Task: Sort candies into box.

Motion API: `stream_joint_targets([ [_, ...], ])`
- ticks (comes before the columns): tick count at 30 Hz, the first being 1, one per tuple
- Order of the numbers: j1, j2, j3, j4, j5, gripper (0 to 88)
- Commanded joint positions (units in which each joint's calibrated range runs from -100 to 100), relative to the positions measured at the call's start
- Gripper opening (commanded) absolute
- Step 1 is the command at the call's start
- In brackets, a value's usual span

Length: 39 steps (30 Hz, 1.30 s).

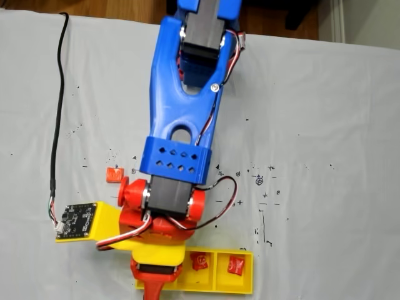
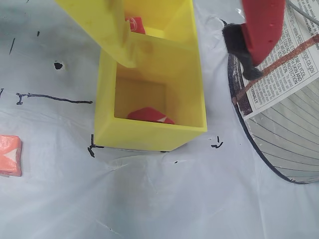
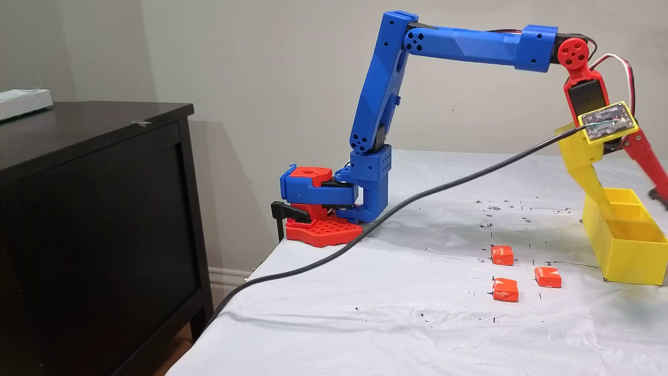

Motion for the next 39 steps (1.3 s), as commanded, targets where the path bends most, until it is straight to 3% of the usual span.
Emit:
stream_joint_targets([
  [1,-0.34,-1.75,-4.73,0.36,0.15,28.7],
  [9,0.02,-3.45,-4.55,1.99,0.44,14.9],
  [12,0.38,-5.23,-3.73,3.06,0.49,0.2],
  [25,2.65,-13.79,5.01,10.26,3.96,0.2],
  [31,4.19,-24.99,24.95,6.17,7.67,0.2],
  [39,5.54,-26.09,31.14,4.53,9.47,0.9],
])
